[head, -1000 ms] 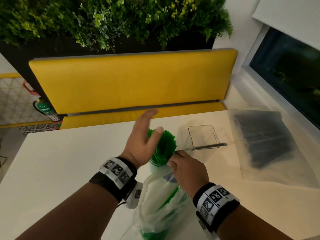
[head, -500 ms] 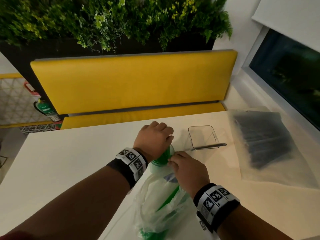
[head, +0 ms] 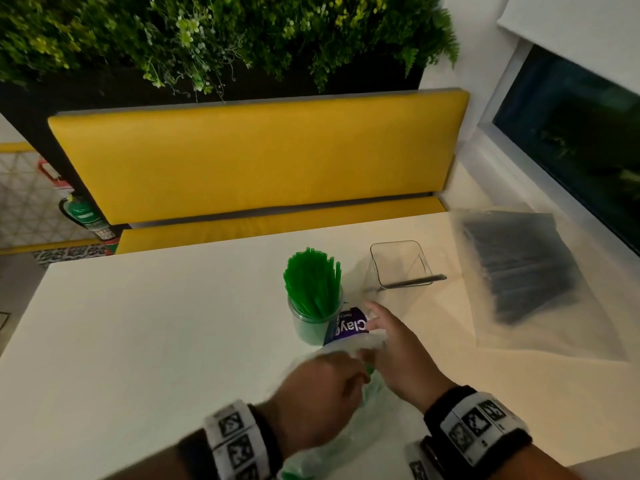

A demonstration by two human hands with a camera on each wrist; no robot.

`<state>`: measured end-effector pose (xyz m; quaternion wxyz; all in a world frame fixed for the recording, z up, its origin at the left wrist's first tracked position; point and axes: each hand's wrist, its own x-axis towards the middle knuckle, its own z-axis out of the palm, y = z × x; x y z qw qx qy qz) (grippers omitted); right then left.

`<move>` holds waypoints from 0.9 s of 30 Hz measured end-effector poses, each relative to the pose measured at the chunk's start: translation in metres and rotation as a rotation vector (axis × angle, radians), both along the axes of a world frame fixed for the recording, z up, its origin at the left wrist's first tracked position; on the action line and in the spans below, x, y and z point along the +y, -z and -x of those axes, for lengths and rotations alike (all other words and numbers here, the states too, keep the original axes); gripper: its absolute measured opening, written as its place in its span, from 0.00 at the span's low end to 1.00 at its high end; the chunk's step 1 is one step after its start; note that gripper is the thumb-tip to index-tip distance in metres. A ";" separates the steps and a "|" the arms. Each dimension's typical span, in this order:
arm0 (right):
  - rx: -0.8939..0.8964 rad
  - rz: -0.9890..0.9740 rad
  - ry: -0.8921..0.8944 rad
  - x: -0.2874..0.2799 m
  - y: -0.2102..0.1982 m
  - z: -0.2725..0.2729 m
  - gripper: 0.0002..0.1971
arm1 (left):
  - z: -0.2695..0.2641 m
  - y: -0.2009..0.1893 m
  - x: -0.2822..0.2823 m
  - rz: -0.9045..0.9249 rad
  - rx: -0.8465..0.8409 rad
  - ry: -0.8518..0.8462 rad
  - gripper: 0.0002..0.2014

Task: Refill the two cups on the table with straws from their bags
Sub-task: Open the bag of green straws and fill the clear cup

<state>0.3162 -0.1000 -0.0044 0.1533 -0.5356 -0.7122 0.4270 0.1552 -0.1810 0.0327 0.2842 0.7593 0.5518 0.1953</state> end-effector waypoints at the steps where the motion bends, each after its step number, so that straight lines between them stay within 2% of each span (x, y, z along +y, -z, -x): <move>1: 0.023 0.047 0.015 -0.003 -0.001 -0.001 0.35 | -0.007 0.024 -0.003 0.137 0.007 -0.072 0.12; 4: 0.082 0.141 0.008 -0.011 -0.003 0.000 0.28 | -0.020 0.079 0.005 0.439 -0.011 -0.285 0.18; 8: 0.164 0.172 0.004 -0.022 -0.002 -0.001 0.27 | -0.036 0.107 0.007 0.505 0.292 -0.259 0.19; 11: 0.170 0.123 -0.005 -0.026 0.001 -0.003 0.30 | -0.041 0.111 0.006 0.481 0.329 -0.248 0.17; 15: 0.056 -0.004 -0.046 -0.022 0.002 -0.012 0.24 | -0.037 0.107 0.007 0.528 0.248 -0.254 0.13; 19: -0.037 -0.051 0.012 -0.015 0.003 -0.021 0.19 | -0.027 0.087 0.005 0.542 0.057 -0.212 0.05; 22: -0.072 -0.033 0.055 -0.013 0.004 -0.020 0.15 | -0.020 0.076 0.002 0.554 -0.015 -0.171 0.07; 24: -0.030 0.020 0.074 -0.010 0.001 -0.020 0.13 | -0.015 0.069 -0.001 0.569 -0.068 -0.127 0.05; 27: 0.166 0.245 0.095 -0.005 -0.008 -0.024 0.12 | -0.007 0.055 -0.007 0.583 -0.255 -0.082 0.03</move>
